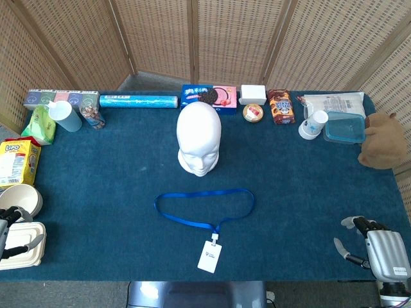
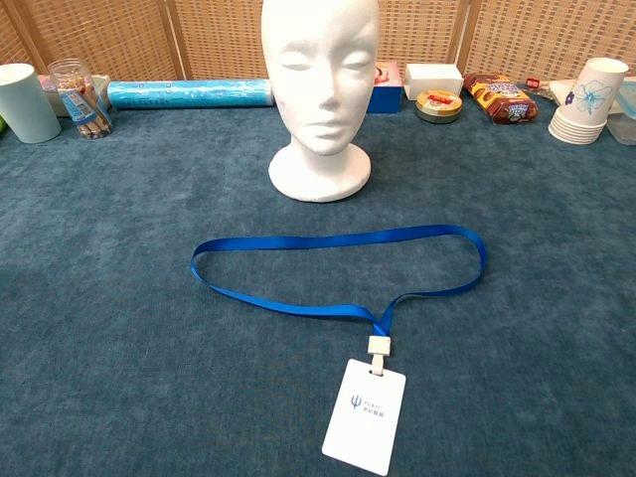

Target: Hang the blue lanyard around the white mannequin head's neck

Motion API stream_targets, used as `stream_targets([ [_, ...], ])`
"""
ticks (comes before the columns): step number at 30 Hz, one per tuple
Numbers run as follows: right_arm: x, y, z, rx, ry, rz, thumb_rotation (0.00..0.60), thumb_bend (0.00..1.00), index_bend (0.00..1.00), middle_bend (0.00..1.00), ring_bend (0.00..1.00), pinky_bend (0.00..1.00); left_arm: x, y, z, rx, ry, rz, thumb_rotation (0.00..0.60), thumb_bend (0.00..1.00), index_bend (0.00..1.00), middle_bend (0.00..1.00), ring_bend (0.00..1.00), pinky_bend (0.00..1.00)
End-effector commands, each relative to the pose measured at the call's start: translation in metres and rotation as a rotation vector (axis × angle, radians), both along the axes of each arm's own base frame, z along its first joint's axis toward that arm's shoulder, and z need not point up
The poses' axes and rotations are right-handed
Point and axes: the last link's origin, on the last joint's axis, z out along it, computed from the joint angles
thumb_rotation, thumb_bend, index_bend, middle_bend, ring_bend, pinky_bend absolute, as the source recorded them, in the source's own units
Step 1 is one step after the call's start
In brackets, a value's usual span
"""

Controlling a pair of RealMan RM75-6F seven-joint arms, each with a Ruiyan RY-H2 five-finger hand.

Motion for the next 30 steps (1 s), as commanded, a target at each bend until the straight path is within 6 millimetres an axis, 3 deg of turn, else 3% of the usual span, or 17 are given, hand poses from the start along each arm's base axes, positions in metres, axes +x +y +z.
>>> stream_targets([
  [1,0.000,-0.001,-0.001,0.003,0.002,-0.002,0.409,0.36,0.41,0.48,0.52,0.53,0.000,0.000,-0.002,-0.008,-0.002,0.003,0.462,0.18,0.49,0.44,0.44,0.32],
  [21,0.002,-0.004,-0.001,0.009,-0.013,0.009,0.408,0.36,0.41,0.48,0.52,0.53,0.003,0.003,-0.001,-0.012,-0.002,-0.010,0.462,0.18,0.49,0.44,0.44,0.32],
  [30,0.036,-0.033,-0.015,0.024,-0.047,0.023,0.409,0.36,0.41,0.48,0.53,0.56,0.006,0.013,-0.007,-0.038,0.001,-0.023,0.460,0.18,0.49,0.44,0.44,0.32],
])
